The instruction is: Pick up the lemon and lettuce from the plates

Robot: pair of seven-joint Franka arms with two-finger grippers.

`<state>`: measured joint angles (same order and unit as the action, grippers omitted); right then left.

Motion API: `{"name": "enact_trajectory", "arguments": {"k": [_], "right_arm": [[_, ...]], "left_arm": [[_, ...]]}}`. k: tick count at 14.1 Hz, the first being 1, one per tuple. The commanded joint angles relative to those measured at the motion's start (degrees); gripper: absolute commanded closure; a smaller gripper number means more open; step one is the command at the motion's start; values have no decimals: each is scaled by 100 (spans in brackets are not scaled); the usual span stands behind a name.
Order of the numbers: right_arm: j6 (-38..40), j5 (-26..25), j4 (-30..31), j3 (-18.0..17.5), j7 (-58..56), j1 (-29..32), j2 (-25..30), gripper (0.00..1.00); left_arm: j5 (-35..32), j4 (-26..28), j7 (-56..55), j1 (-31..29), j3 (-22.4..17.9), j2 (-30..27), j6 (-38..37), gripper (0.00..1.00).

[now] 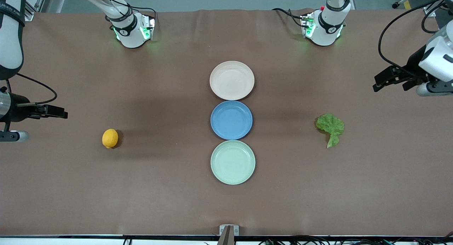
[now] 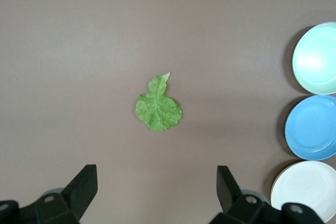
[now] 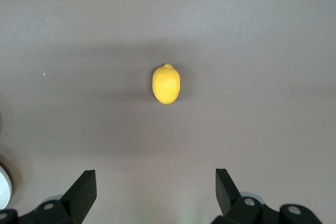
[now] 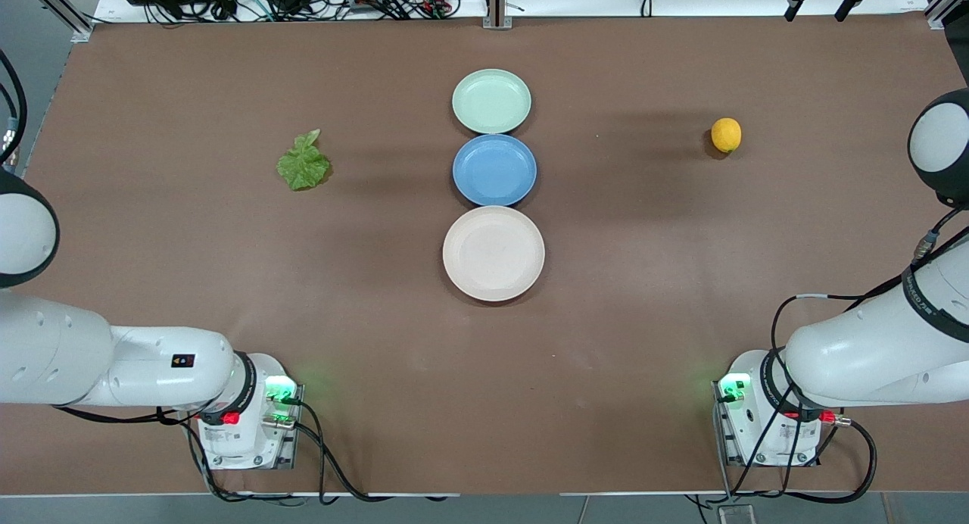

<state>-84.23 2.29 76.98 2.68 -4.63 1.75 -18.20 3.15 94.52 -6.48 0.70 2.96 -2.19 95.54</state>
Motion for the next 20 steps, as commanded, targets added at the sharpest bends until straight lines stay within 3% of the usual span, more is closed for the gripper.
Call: {"name": "enact_trajectory", "arguments": {"k": [1, 9, 20], "right_arm": [[152, -10, 141, -39, -73, -25, 333, 0], [-779, -264, 2408, -65, -82, -149, 2240, 0], [-673, -238, 2418, -118, -64, -114, 2532, 0]], "left_arm": [[-122, -530, 156, -61, 3, 148, -184, 0], [-245, -716, 647, -140, 12, 148, -712, 0], [-201, -725, 692, -167, 12, 148, -747, 0]]}}
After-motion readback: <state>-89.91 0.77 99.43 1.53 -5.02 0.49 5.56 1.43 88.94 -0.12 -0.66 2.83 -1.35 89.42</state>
